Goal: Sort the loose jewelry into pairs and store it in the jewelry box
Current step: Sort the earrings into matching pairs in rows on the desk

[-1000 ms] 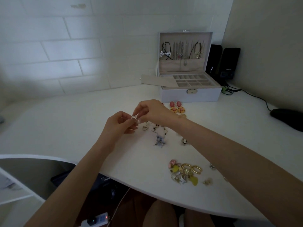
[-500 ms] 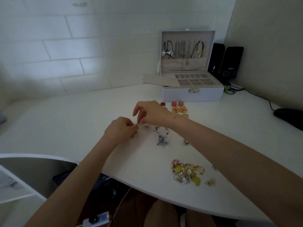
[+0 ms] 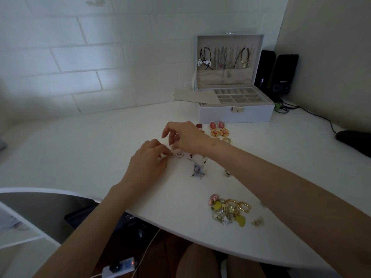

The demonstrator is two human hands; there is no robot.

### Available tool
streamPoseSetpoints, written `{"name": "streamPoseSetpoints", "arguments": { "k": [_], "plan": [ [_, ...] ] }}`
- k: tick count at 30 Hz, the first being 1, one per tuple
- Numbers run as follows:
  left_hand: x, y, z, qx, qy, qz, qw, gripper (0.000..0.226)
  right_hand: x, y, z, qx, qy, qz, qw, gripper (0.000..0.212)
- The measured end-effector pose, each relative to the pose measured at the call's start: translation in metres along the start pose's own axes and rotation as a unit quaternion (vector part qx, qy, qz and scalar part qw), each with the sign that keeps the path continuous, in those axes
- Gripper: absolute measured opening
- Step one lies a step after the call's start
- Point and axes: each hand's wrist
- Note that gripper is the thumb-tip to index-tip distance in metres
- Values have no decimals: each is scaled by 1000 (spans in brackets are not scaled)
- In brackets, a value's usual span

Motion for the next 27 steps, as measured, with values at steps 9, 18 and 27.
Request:
{"name": "streamPoseSetpoints", "arguments": {
  "k": [9, 18, 27],
  "plan": [
    [-5, 5, 2, 6, -3, 24, 1000, 21, -2, -13, 25, -5, 5, 216, 976, 22],
    [-13, 9, 5, 8, -48, 23, 999, 22, -6, -12, 36, -9, -5, 190, 982, 28],
    [-12, 9, 6, 3, -50, 25, 998, 22, -9, -14, 37, -28, 10, 150, 988, 40]
  ]
}}
Point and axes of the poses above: each hand's wrist, its own z-axis away from the middle knuckle, its own y-axis out of the palm, x = y × z, and after that the axes turned 12 degrees about z, right-handed
